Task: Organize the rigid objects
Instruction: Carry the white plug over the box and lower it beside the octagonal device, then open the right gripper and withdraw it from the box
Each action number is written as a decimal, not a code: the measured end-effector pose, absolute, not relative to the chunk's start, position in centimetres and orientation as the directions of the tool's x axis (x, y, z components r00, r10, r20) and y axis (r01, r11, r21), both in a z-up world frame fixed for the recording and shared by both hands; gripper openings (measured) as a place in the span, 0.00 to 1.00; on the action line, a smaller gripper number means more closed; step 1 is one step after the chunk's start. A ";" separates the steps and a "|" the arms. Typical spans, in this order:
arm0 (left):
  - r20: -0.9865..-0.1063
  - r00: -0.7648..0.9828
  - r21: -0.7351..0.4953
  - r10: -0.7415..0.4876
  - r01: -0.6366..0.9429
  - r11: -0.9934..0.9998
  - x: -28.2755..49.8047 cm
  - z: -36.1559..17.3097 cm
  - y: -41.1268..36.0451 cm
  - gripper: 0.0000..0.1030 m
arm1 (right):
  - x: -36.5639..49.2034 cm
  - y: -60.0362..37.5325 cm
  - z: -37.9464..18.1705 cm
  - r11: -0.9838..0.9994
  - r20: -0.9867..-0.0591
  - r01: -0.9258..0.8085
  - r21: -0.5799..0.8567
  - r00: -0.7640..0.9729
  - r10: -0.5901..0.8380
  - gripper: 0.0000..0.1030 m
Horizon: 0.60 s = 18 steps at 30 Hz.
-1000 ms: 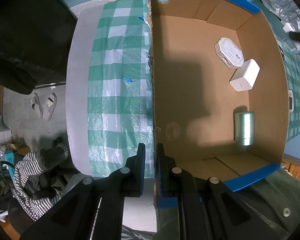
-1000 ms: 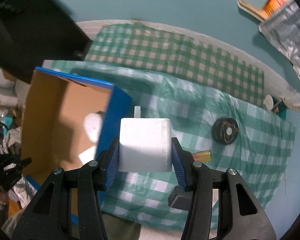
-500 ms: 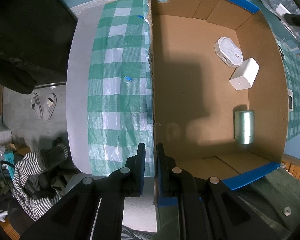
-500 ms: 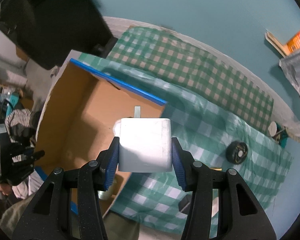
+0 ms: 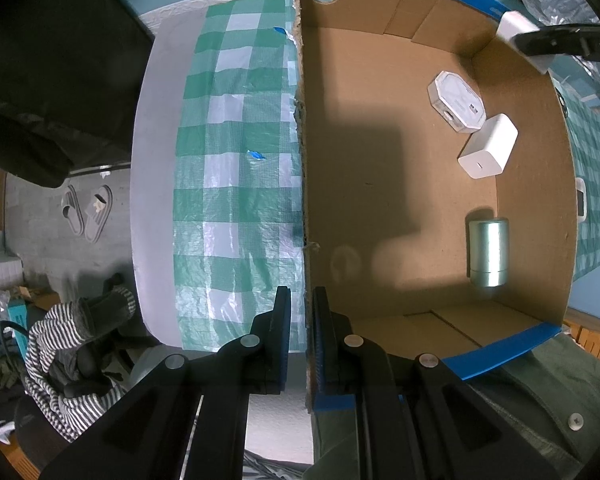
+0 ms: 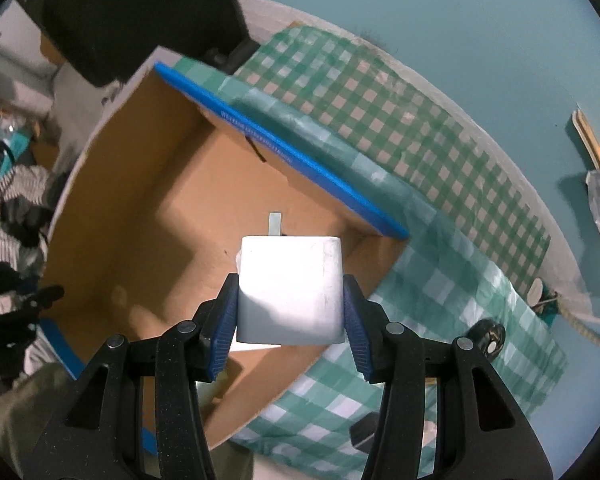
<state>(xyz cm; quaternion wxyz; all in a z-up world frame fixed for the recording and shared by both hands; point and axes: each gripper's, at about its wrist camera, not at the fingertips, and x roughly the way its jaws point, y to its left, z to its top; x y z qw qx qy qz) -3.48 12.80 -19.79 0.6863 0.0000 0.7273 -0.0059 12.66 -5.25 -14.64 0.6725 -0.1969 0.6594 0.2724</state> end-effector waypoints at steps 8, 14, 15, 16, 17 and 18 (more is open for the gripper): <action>-0.998 -0.065 -0.011 -0.010 0.008 1.000 -3.5 -20.0 12.9 0.10 | 12.2 -4.8 -16.4 0.751 -0.999 -0.660 0.030 0.007 0.046 0.48; -0.998 -0.066 -0.009 -0.008 0.012 1.000 -3.4 -20.1 12.9 0.10 | 12.3 -5.0 -16.1 0.757 -0.998 -0.653 -0.006 0.047 0.033 0.48; -0.998 -0.066 -0.008 -0.007 0.013 1.000 -3.4 -20.1 12.9 0.10 | 12.3 -5.1 -15.9 0.761 -0.998 -0.649 0.000 0.046 0.039 0.48; -0.998 -0.067 -0.006 -0.005 0.014 1.000 -3.4 -20.1 12.8 0.10 | 12.3 -5.2 -15.7 0.764 -0.998 -0.645 0.001 0.047 0.041 0.48; -0.998 -0.067 -0.006 -0.005 0.014 1.000 -3.4 -20.1 12.8 0.10 | 12.3 -5.4 -15.6 0.768 -0.998 -0.640 0.004 0.048 0.045 0.48; -0.998 -0.066 -0.006 -0.005 0.014 1.000 -3.4 -20.1 12.8 0.10 | 12.4 -5.4 -15.3 0.773 -0.997 -0.635 0.010 0.049 0.052 0.48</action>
